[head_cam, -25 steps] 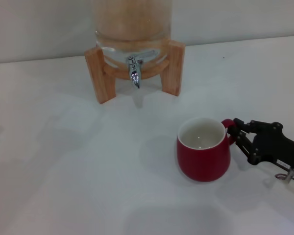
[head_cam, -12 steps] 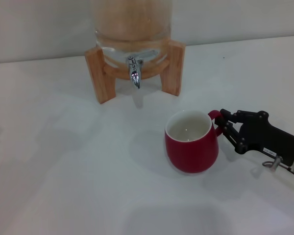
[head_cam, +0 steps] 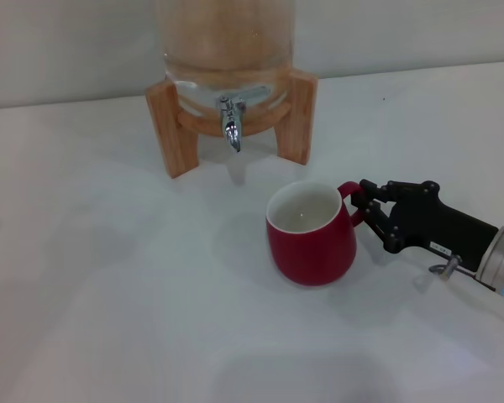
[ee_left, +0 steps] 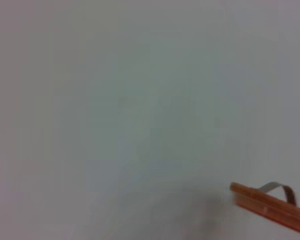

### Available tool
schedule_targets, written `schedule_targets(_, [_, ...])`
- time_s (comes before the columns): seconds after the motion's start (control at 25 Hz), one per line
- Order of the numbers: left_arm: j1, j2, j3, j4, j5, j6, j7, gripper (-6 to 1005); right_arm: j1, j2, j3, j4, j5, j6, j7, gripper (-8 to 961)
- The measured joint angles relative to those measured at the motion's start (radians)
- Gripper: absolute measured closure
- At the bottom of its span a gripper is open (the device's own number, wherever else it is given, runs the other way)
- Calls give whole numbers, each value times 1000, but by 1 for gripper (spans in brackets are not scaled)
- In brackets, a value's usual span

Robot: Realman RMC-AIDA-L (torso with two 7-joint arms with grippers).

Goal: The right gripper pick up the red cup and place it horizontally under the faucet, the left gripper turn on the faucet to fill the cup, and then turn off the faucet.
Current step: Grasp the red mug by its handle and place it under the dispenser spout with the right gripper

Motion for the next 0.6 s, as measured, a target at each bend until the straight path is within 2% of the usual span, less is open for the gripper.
schedule_targets(0.4, [52,0,-6,-8,78,141,-5,123,12,-2,4,-4,4,-5,0,820])
schedule_targets(0.6, [60,-2,-7,-9,110,165,-3,123,31,-1,4,-2,12,-32,0,819])
